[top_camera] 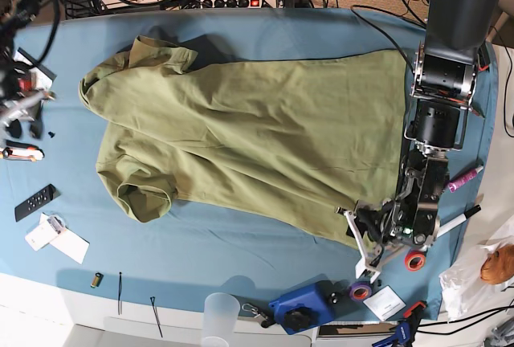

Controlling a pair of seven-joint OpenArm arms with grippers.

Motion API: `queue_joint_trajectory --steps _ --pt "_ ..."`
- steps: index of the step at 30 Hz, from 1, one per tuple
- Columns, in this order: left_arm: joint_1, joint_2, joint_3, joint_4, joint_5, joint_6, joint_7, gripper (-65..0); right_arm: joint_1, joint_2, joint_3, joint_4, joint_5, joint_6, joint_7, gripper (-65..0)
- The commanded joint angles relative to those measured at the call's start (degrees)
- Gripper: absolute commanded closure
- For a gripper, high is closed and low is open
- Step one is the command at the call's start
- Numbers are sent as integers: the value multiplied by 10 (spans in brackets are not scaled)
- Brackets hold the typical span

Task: Layout the t-shirt on the table in an organized manner, then fold the t-shirt properly
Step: 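Drag the hem corner with the left gripper to straighten the shirt, then grasp the shirt edge with the right gripper and pull it outward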

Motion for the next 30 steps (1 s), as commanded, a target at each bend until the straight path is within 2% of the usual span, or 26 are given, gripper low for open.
queue_joint_trajectory --steps 1,6,9,13,17,22,26,30 --pt "-20 -8 -8 31 -1 2 6 -258 13 18 -21 7 -13 1 26 -280" --pt "-16 -37 -75 151 -6 6 92 -258 61 48 -164 -4 -101 1 41 -280" --pt "5 -73 -135 198 -25 6 92 -258 98 55 -234 -33 -139 0 57 -280" --pt "56 -120 -208 202 -63 -3 92 -258 150 65 -300 -97 -158 0 60 -280" --pt "111 -152 -275 202 -112 -37 99 -258 206 76 -362 -148 -162 13 66 -280" --pt "156 -165 -354 202 -169 -69 110 -258 266 100 -466 -163 -177 38 64 -280" --pt "178 -165 -392 202 -191 -75 114 -258 309 115 -557 -190 -205 33 54 -280" --pt "200 -164 -395 202 -205 -76 118 -258 345 115 -608 -240 -216 26 55 -280"
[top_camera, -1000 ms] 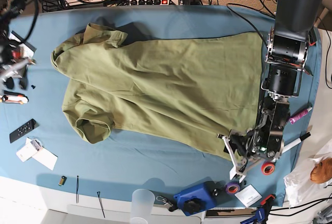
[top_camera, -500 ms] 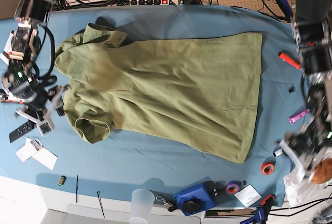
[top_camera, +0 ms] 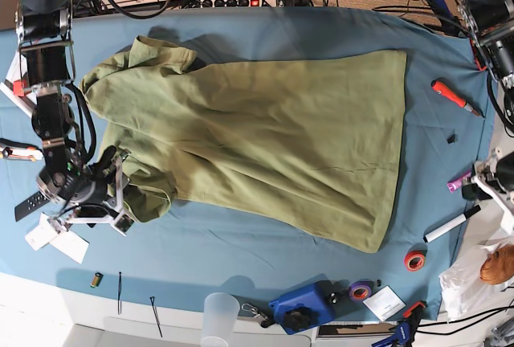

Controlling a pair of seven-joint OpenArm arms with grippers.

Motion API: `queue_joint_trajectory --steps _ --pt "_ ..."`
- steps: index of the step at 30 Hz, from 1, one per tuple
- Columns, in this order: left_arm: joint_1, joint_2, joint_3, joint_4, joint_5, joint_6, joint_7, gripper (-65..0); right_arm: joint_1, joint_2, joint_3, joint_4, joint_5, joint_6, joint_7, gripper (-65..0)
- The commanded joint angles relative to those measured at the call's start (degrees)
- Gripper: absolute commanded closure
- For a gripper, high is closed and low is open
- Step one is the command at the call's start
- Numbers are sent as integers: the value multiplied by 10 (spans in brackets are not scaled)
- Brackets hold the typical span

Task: Layout the t-shirt on the table in an organized manner, then fold the t-shirt properly
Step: 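Grasp the shirt edge with the right gripper and pull it outward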

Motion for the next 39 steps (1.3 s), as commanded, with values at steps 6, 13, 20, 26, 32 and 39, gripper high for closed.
queue_joint_trajectory --steps 6,13,20,26,32,39 --pt "4 -12 -3 10 -11 -2 -6 -258 60 9 -34 -60 -4 -2 5 -280" --pt "9 -12 -3 10 -11 -2 -7 -258 61 9 -43 -65 101 10 -38 -280" --pt "9 -12 -3 10 -11 -2 -7 -258 61 6 -43 -65 142 10 -55 -280" --pt "9 -12 -3 10 -11 -2 -7 -258 61 -3 -43 -66 137 10 -46 -279" --pt "9 -12 -3 10 -11 -2 -7 -258 61 -35 -43 -69 118 10 -50 -279" --pt "9 -12 -3 10 -11 -2 -7 -258 61 -51 -43 -135 90 10 -38 -279"
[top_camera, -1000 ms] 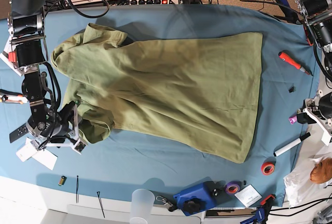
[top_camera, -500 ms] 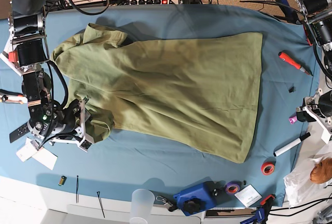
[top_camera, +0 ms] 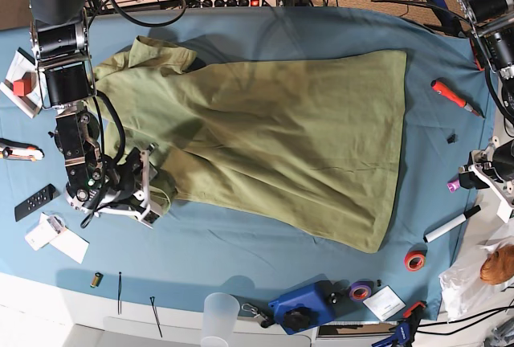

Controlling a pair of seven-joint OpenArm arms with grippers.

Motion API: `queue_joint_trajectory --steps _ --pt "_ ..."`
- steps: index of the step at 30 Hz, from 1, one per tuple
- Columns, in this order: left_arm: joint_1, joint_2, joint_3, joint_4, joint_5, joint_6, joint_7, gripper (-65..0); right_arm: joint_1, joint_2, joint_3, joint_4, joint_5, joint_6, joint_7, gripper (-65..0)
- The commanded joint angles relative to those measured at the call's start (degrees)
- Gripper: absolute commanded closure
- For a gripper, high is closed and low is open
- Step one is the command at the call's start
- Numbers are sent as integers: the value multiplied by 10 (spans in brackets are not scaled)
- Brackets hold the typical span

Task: Layout the t-shirt on the table in an organized manner, then fold the t-shirt properly
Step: 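Grasp the shirt edge with the right gripper and pull it outward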

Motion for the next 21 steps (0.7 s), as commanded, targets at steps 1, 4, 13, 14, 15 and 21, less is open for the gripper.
queue_joint_trajectory --steps 1,4,13,14,15,21 --pt "-12 -12 -3 10 -7 -2 -9 -258 18 8 4 -3 -14 -4 17 -279" --pt "-12 -12 -3 10 -7 -2 -14 -258 18 8 4 -25 -34 -4 42 -278" --pt "-12 -12 -3 10 -6 -2 -15 -258 19 8 4 -25 -78 -22 88 0" --pt "-12 -12 -3 10 -7 -2 -15 -258 20 8 5 -25 -95 -45 99 0" --pt "-12 -12 -3 10 -6 -2 -15 -258 24 8 5 -25 -110 -69 110 0" --pt "-12 -12 -3 10 -6 -2 -15 -258 68 12 10 -25 -145 -184 123 0"
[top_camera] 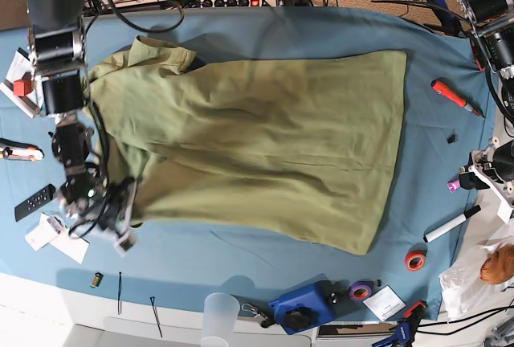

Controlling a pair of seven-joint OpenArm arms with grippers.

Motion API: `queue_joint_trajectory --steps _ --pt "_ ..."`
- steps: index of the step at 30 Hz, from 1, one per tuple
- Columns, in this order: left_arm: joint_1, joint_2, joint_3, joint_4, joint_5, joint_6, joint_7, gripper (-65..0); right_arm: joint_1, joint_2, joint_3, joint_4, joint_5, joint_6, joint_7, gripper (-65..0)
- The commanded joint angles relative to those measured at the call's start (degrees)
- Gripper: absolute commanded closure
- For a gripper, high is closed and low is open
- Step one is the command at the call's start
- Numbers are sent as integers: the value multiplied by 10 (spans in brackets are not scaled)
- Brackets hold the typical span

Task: Layout the t-shirt on the table in an organized manner, then fold the t-shirt properly
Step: 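Grasp the shirt edge with the right gripper and pull it outward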

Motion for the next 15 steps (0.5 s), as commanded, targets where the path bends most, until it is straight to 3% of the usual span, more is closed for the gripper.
queue_joint_trajectory --steps 1,8,11,15 --pt "-12 -12 -3 10 -6 -2 -10 -258 26 9 13 7 -6 -13 18 0" --pt "-12 -12 -3 10 -10 -2 -10 -258 50 9 58 -16 -14 -40 62 0" --pt "-12 -11 -3 10 -10 -3 -10 -258 64 5 63 -76 -50 -64 104 0" --pt "-12 -11 -3 10 -14 -24 -10 -258 90 3 63 -153 -56 -67 176 0"
